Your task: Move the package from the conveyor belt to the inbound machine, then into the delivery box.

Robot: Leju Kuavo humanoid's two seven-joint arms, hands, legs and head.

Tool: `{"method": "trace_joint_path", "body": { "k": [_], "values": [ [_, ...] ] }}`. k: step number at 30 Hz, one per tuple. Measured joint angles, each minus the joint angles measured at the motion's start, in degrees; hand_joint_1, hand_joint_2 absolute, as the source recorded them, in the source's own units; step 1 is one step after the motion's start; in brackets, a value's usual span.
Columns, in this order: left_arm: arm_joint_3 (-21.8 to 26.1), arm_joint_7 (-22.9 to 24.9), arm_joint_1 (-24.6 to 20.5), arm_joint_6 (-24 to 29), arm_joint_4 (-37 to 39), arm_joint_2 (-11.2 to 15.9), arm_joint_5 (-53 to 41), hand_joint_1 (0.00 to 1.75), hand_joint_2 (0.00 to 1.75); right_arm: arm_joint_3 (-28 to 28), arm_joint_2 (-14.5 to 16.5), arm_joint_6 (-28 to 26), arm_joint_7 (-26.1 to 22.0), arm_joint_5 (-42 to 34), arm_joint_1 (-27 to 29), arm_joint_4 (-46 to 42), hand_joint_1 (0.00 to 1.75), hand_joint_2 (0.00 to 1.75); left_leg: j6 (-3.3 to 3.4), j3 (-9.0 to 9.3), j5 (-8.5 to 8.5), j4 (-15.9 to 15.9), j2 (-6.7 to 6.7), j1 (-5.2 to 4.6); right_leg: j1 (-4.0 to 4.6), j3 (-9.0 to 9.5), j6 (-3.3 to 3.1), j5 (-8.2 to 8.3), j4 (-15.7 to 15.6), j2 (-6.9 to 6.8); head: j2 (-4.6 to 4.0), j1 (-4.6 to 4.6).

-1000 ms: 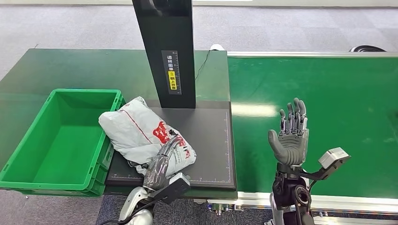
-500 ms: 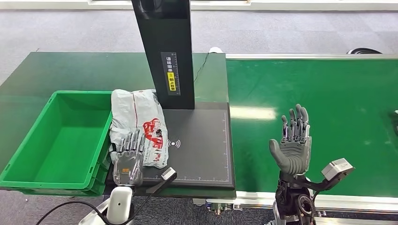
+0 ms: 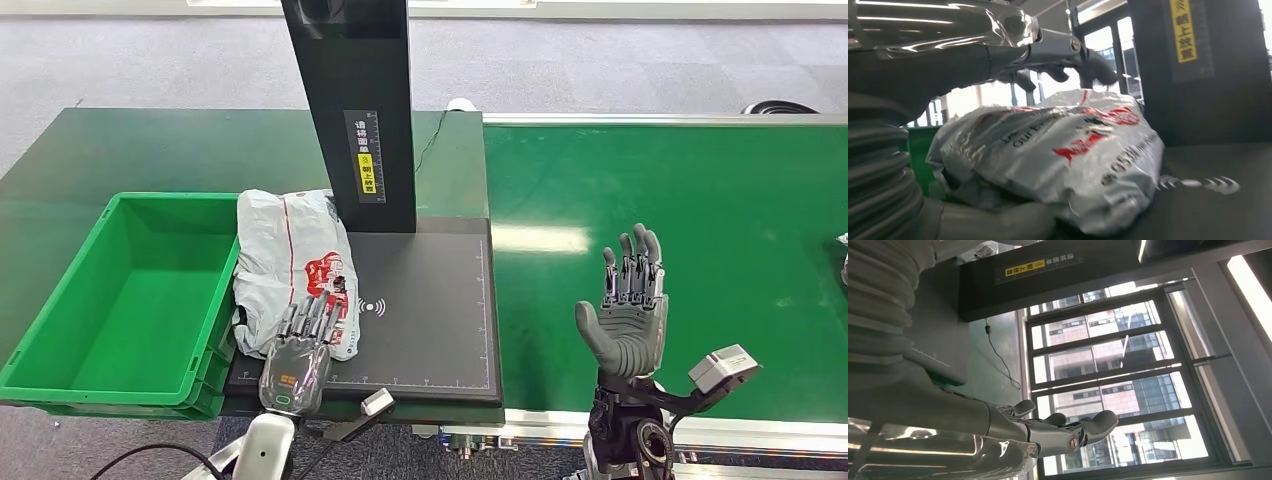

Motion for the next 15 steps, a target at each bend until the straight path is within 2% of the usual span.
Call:
{"method": "trace_joint_path", "body": {
  "k": [3,6,11,15],
  "values": [
    [1.43,-2.24,0.93,-0.51,0.20,-1.01,0.01,1.50,1.75,0.21,0.00,0.05,-0.01,-0.01,-0.01,-0.03,0.00,1.75,0.00,-0.04,0.00,0.00,0.00,0.01,0.02,-0.04,0.00,0.00,0.00,0.00,0.00,0.01],
    [2.93,-3.79,1.30,-1.07,0.52,-1.79,0.01,1.51,1.75,0.52,0.00,0.08,-0.01,0.00,-0.03,-0.05,0.00,1.75,0.00,-0.07,0.00,0.00,0.00,0.02,0.03,-0.07,0.00,0.00,0.00,0.00,0.00,0.01],
    [5.56,-5.65,1.29,-1.78,1.36,-2.98,0.01,1.45,1.75,1.49,0.02,0.21,-0.01,-0.01,-0.06,-0.23,0.00,1.75,-0.01,-0.10,0.00,0.00,0.00,0.02,0.03,-0.09,0.00,0.00,0.00,0.00,0.00,0.00],
    [6.87,-5.92,1.08,-1.27,2.26,-3.38,0.01,1.49,1.75,2.16,0.06,0.46,0.01,-0.01,-0.05,-0.79,0.00,1.75,-0.01,-0.10,-0.01,0.00,0.01,0.02,0.03,-0.09,0.00,0.00,0.00,0.01,0.00,0.01]
  ]
}}
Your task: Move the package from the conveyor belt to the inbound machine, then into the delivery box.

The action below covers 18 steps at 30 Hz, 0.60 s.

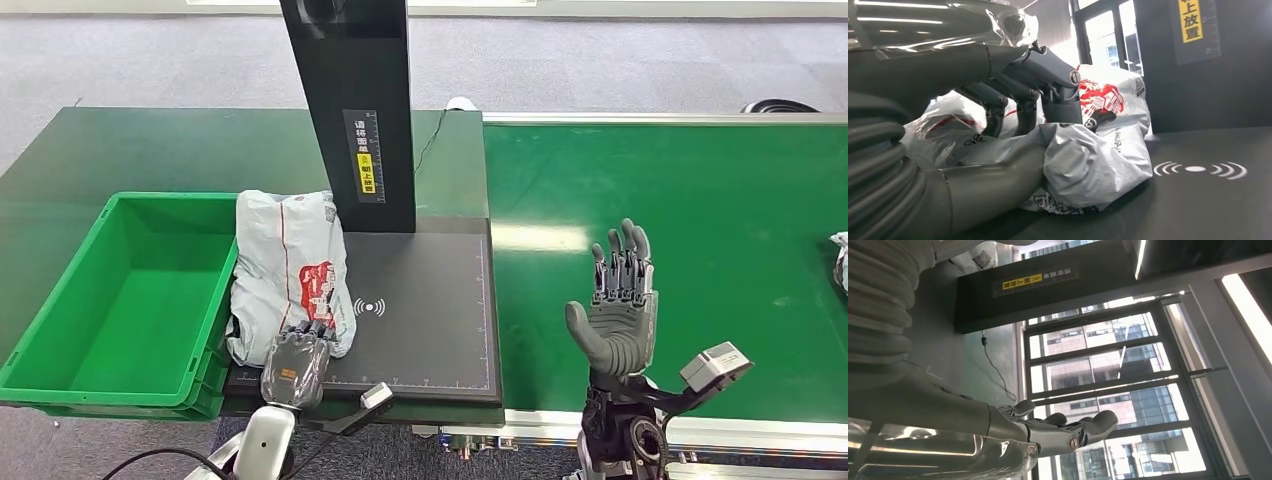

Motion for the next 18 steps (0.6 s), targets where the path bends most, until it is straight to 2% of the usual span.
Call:
{"method": "trace_joint_path", "body": {
  "k": [6,8,10,11,13,18],
  "values": [
    [0.81,2.23,-0.63,4.88,1.16,0.16,0.00,1.73,1.75,0.74,0.03,0.16,0.03,0.00,-0.09,-0.36,0.00,1.75,0.00,0.00,0.00,0.00,0.01,0.01,0.01,-0.01,0.00,0.00,0.00,0.01,0.00,0.00],
    [0.93,2.42,-0.71,9.00,1.32,0.44,0.00,1.71,1.75,0.87,0.02,0.12,0.10,0.00,-0.10,-0.36,0.00,1.75,-0.01,-0.01,0.01,0.00,0.00,0.01,0.02,-0.02,0.00,0.00,0.00,0.01,0.00,-0.01],
    [1.77,0.29,-0.63,14.58,1.01,0.63,0.11,1.70,1.75,0.98,0.01,-0.06,0.15,0.01,-0.09,-0.35,0.00,1.75,-0.01,-0.03,0.01,0.00,0.00,0.02,0.02,-0.05,0.00,0.00,0.00,0.01,0.00,-0.01],
    [2.66,-2.28,-0.51,17.19,0.53,0.56,0.33,1.70,1.75,1.02,0.00,-0.21,0.17,0.01,-0.06,-0.34,0.00,1.75,-0.01,-0.06,0.02,0.00,0.00,0.02,0.02,-0.06,0.00,0.00,0.01,0.00,0.00,-0.01],
    [5.71,-10.89,0.16,20.50,-1.45,-0.21,2.37,1.70,1.75,1.05,-0.02,-0.56,0.17,0.00,0.01,-0.31,0.00,1.75,-0.01,-0.12,0.02,0.01,0.00,0.01,0.01,-0.11,0.00,0.00,0.01,0.00,0.00,0.01],
    [16.23,-34.34,2.26,21.20,-9.12,-4.29,16.91,1.75,1.75,1.05,-0.10,-0.86,0.14,-0.03,0.68,-0.27,0.00,1.75,-0.01,-0.27,0.02,0.03,0.01,0.00,0.00,-0.28,0.00,0.01,0.00,0.01,0.00,0.00]
  ]
}}
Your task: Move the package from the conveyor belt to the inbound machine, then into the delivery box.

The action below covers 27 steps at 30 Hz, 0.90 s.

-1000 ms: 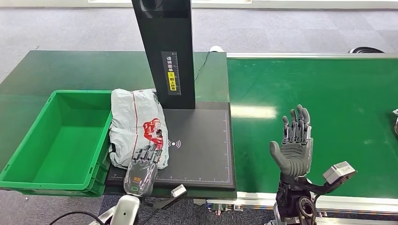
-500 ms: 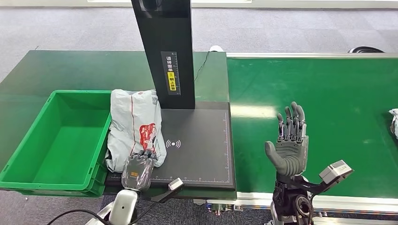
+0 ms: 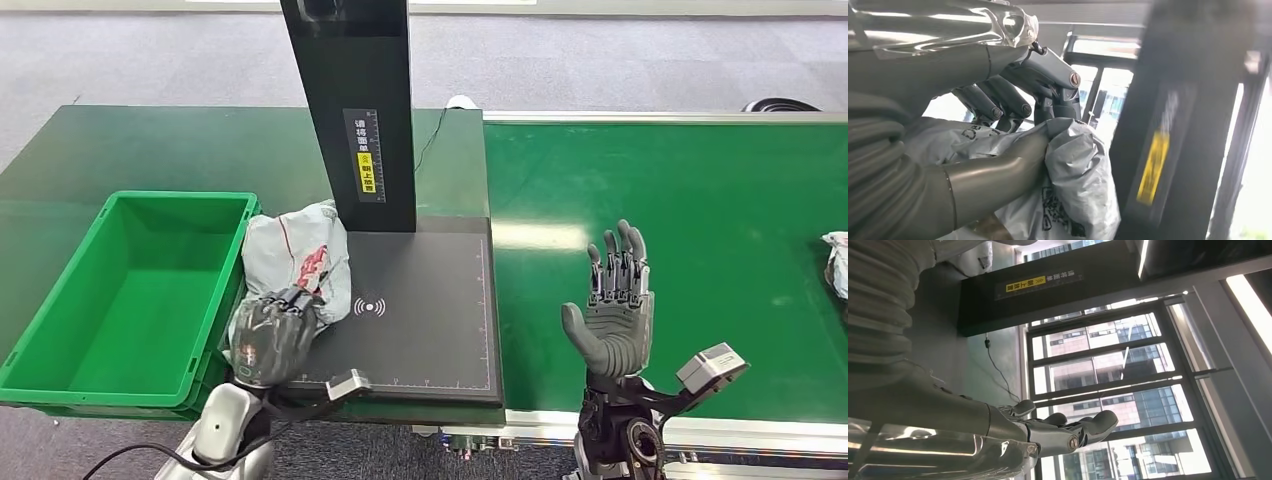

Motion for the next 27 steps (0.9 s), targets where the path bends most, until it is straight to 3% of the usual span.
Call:
{"method": "trace_joint_path", "body": {
  "k": [3,5,11,18,23,27],
  "values": [
    [5.51,-12.87,0.64,0.01,-3.89,-2.40,16.03,1.75,1.75,-0.05,-0.14,0.00,-0.05,-0.10,0.50,0.07,0.00,1.75,0.00,-0.06,0.00,0.00,-0.02,0.01,0.01,-0.06,0.00,0.00,0.00,0.00,0.00,0.00],
    [7.23,-18.58,0.98,-0.04,-6.53,-2.89,28.38,1.75,1.75,-0.16,-0.26,0.00,-0.14,-0.29,0.75,0.21,0.00,1.75,0.00,-0.08,0.00,0.00,-0.01,0.02,0.02,-0.09,0.00,0.00,0.00,0.00,0.00,-0.02],
    [9.31,-28.20,3.41,-0.76,-15.50,-2.89,50.59,1.73,1.75,-0.52,-0.61,0.00,-0.33,-0.57,1.38,0.59,0.00,1.75,0.00,-0.19,0.00,-0.01,0.00,0.04,0.04,-0.21,-0.01,0.00,0.00,0.00,0.00,0.00],
    [12.37,-29.52,4.04,-1.87,-26.14,-2.10,63.12,1.74,1.75,-1.08,-0.52,-0.17,-0.19,-0.52,2.52,0.31,0.00,1.75,0.00,-0.26,0.00,0.00,0.00,0.03,0.03,-0.27,0.00,0.00,0.00,0.00,0.00,0.01],
    [17.81,-29.56,3.38,-10.27,-32.47,-1.79,73.75,1.74,1.75,-2.11,-0.35,-0.17,-0.08,-0.51,3.03,-0.09,0.00,1.75,-0.01,-0.26,0.00,0.00,0.00,0.04,0.04,-0.30,-0.01,0.00,0.00,0.00,0.00,0.00],
    [23.98,-29.56,1.16,-16.21,-34.14,-2.51,76.61,1.74,1.75,-2.87,-0.22,0.21,0.19,-0.46,3.01,-0.08,0.00,1.75,-0.01,-0.27,0.01,-0.01,0.02,0.04,0.04,-0.29,-0.01,0.00,0.00,0.01,0.00,0.01]
  ]
}}
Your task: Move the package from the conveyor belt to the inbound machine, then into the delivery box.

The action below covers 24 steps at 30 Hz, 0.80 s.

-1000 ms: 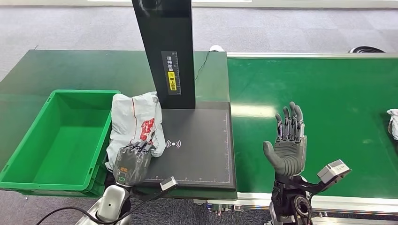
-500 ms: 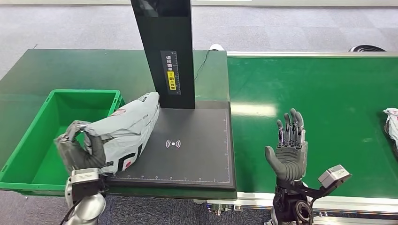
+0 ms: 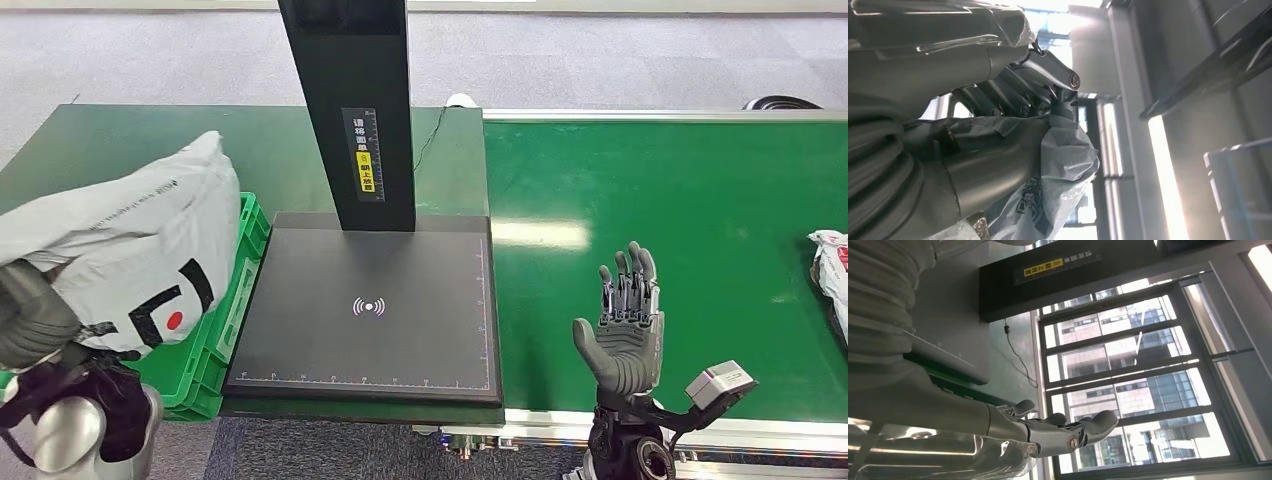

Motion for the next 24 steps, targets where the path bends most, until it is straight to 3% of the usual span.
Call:
{"method": "trace_joint_path", "body": {
  "k": [6,11,17,21,22,24],
  "values": [
    [9.42,0.19,-2.62,1.84,0.40,0.08,-1.61,1.70,1.75,-0.44,0.08,1.11,0.01,0.14,-0.66,0.25,0.00,1.75,0.00,0.00,0.00,0.00,0.01,0.00,0.00,-0.01,0.00,0.00,0.01,0.01,0.00,-0.01],
    [15.45,3.81,-5.48,4.27,7.26,3.17,-6.92,1.66,1.75,-0.63,0.08,1.84,-0.13,0.13,-1.87,1.06,0.00,1.75,-0.01,-0.01,0.02,0.00,0.00,0.01,0.01,-0.03,-0.01,0.00,0.01,0.00,0.00,0.00],
    [16.53,10.94,-13.21,8.87,24.66,9.06,-23.10,1.69,1.75,-0.82,0.61,1.91,-0.62,0.74,-2.06,1.30,0.00,1.75,-0.05,0.03,0.10,0.00,-0.02,0.03,0.03,-0.01,-0.05,0.04,0.02,-0.01,0.00,-0.01],
    [14.80,12.05,-19.20,10.61,40.25,10.96,-31.28,1.68,1.75,-0.84,1.43,1.32,-0.57,1.56,-1.22,-0.34,0.00,1.75,-0.06,0.03,0.12,0.01,-0.02,0.02,0.02,0.01,-0.05,0.06,0.02,-0.02,0.00,0.01],
    [14.28,12.15,-20.52,10.74,43.79,11.16,-32.04,1.62,1.75,-0.84,1.55,1.19,-0.48,1.62,-0.94,-0.77,0.00,1.75,-0.06,0.03,0.12,0.01,-0.01,0.02,0.02,0.00,-0.06,0.06,0.02,0.00,0.00,0.01],
    [13.23,12.58,-23.10,10.78,50.16,11.40,-33.16,1.21,1.75,-0.87,1.63,1.00,-0.28,1.66,-0.35,-1.42,0.00,1.75,-0.06,0.02,0.12,0.02,0.01,0.02,0.02,-0.01,-0.06,0.07,0.02,0.01,0.00,0.01]
  ]
}}
